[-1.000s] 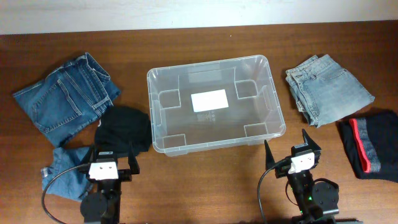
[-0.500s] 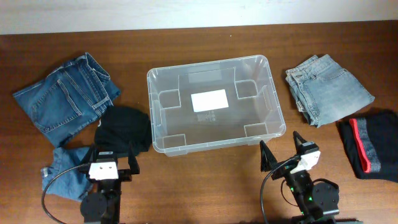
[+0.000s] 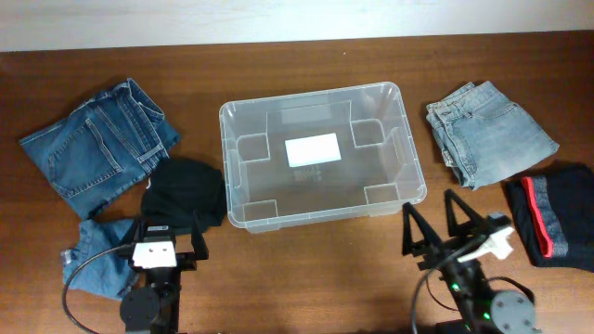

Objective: Pack container
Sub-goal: 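Move the right gripper toward the folded light-blue jeans on the right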

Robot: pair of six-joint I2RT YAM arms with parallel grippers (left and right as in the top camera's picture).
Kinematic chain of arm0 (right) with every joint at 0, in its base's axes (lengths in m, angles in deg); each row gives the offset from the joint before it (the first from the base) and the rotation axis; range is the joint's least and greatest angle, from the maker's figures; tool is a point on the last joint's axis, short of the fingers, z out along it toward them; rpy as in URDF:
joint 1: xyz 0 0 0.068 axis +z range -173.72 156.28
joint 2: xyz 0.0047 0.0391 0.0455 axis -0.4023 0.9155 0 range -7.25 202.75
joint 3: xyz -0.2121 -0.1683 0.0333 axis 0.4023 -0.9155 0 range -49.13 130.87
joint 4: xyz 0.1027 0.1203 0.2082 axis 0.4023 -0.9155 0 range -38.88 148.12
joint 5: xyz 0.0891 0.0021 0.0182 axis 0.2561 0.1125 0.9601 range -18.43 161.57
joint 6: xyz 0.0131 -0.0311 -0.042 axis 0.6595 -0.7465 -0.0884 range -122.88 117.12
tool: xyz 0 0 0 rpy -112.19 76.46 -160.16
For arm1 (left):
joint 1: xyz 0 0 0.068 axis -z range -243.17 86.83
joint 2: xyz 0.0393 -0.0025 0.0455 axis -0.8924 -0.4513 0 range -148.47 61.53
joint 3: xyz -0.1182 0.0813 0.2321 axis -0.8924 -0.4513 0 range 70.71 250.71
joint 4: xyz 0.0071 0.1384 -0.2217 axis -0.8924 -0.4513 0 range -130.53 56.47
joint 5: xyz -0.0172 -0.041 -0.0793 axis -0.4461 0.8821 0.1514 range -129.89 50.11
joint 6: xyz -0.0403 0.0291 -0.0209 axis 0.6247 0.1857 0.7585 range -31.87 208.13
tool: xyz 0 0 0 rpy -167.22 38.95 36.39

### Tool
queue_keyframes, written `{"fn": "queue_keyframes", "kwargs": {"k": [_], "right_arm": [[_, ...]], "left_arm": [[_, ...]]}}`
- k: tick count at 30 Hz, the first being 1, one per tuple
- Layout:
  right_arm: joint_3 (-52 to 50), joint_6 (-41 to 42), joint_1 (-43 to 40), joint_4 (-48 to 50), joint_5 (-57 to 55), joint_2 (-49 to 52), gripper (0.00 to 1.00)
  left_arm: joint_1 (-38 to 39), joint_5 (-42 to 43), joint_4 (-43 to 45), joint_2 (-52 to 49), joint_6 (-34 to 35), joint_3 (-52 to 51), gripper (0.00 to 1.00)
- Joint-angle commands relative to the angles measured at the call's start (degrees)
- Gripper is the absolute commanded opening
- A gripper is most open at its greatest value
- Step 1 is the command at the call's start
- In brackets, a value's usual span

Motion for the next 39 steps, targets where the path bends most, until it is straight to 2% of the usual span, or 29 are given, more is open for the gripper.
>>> {"fn": "queue_keyframes", "kwargs": {"k": [1,4,7,8,11,17,21,25,29,34,39], "right_arm": [[9.51,0.68,-0.15,-5.73,-6.51,1.60,0.98],[17.20,0.61,-0.15,-12.59,-12.85,5.07,0.98],[25.88,-5.31,-0.15,-18.36,-16.92,11.32,0.98],[30.82,-9.81,-0.15,-21.55,-17.68,15.69,0.98],[39.60,-13.16,-0.15,-29.20,-20.31,23.69,0.98],[60.06,-12.11,-0.17,-49.96,-22.60,41.46,0.98],[72.67,-12.04,-0.66,-59.56,-24.44,52.81,0.98],[84.54,-12.02,-6.75,-71.52,-21.42,68.00,0.98],[85.77,-13.35,-10.64,-75.21,-22.84,76.50,0.98],[85.77,-13.03,-13.73,-75.19,-24.09,83.84,0.98],[85.77,-6.95,-15.41,-74.79,-24.09,90.95,0.98]], "left_arm": [[-0.09,-0.22,0.11,0.48,-1.11,-0.44,1.00],[-0.09,-0.22,0.11,0.48,-1.11,-0.44,1.00],[-0.09,-0.22,0.11,0.48,-1.11,-0.44,1.00],[-0.09,-0.22,0.11,0.48,-1.11,-0.44,1.00],[-0.09,-0.22,0.11,0.48,-1.11,-0.44,1.00],[-0.09,-0.22,0.11,0.48,-1.14,-0.44,1.00],[-0.09,-0.22,0.11,0.48,-1.11,-0.44,1.00],[-0.09,-0.22,0.11,0.48,-1.11,-0.44,1.00],[-0.09,-0.22,0.11,0.48,-1.11,-0.44,1.00],[-0.09,-0.22,0.11,0.48,-1.11,-0.44,1.00],[-0.09,-0.22,0.11,0.48,-1.11,-0.44,1.00]]}}
